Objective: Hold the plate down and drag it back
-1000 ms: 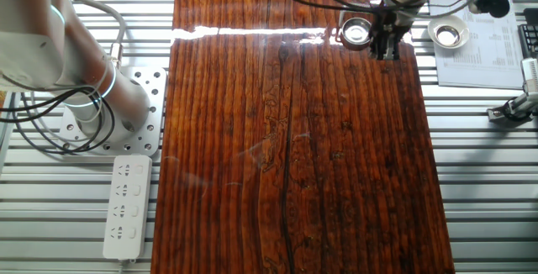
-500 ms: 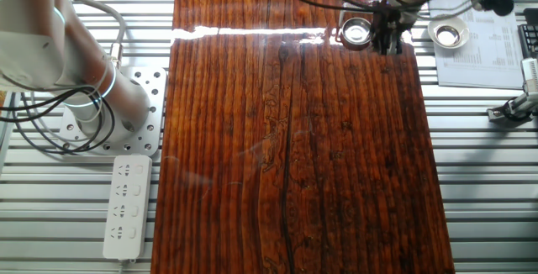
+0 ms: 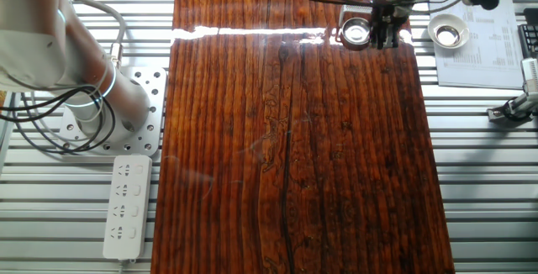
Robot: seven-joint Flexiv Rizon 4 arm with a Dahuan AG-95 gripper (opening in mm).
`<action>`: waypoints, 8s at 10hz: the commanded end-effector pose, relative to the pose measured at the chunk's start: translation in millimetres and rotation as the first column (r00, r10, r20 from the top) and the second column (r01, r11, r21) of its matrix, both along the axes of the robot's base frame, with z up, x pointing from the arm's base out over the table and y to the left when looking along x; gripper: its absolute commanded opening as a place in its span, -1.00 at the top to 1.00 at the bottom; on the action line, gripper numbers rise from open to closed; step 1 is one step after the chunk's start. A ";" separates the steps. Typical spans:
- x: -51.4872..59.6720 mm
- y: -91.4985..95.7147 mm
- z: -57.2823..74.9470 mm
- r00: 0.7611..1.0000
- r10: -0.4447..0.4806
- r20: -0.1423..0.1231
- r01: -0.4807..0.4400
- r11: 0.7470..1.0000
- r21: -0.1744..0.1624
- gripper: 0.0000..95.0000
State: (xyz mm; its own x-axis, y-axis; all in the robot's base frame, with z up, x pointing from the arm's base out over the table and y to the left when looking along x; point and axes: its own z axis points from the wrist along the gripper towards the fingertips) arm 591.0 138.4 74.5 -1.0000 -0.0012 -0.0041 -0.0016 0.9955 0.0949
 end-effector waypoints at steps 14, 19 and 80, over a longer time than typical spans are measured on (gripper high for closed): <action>-4.1 31.1 -25.1 0.999 -0.024 -0.029 0.028 0.987 0.160 0.60; -2.8 33.9 -39.0 1.000 -0.022 -0.022 0.025 0.990 0.142 0.60; -12.9 40.0 -54.3 0.999 0.042 -0.016 -0.041 0.997 0.072 0.60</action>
State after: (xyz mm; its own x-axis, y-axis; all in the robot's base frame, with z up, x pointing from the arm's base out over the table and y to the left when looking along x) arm 577.6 178.5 19.5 -0.9990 -0.0426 0.0120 -0.0400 0.9851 0.1674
